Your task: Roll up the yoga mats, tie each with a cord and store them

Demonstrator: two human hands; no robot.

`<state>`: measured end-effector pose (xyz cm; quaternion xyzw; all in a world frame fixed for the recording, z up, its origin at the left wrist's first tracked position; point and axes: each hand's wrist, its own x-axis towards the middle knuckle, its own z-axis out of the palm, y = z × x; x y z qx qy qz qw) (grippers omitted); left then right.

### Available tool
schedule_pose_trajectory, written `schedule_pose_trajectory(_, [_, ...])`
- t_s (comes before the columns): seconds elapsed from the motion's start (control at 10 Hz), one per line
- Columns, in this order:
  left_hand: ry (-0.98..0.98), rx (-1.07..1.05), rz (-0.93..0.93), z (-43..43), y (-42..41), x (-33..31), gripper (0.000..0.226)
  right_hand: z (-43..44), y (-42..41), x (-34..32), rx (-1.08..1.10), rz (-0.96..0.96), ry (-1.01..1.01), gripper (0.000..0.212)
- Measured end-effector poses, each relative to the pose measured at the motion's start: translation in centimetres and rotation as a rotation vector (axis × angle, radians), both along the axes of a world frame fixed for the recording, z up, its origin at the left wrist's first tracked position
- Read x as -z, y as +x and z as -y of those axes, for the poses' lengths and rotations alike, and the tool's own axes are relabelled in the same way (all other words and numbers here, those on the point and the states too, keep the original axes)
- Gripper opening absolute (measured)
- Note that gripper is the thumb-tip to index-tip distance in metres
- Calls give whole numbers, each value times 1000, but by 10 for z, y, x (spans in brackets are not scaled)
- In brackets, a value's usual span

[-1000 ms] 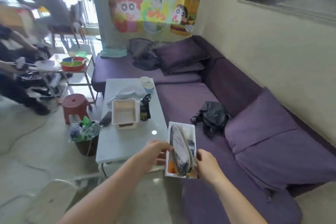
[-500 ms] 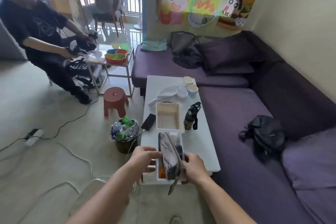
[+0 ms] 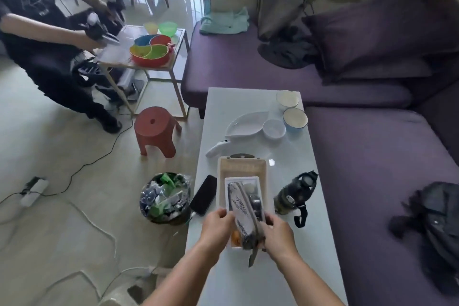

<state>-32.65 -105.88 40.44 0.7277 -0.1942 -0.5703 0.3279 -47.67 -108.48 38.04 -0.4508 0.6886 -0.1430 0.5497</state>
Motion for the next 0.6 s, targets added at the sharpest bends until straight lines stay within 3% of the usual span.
schedule_pose_trajectory(0.2, [112,-56,-91,94,5,101,22,80,5,130,27,0,96,31])
schedule_pose_trajectory(0.3, [174,-82,-121,113,5,149,27,98,10,165,36,-69,129,27])
schedule_pose_trajectory(0.4, [197,-134,-130,123,1,175,15,109,14,188,17,-92,143,27])
schedule_pose_trajectory(0.6, [219,-138,-151,128,1,184,17,113,22,219,-35,-197,218,40])
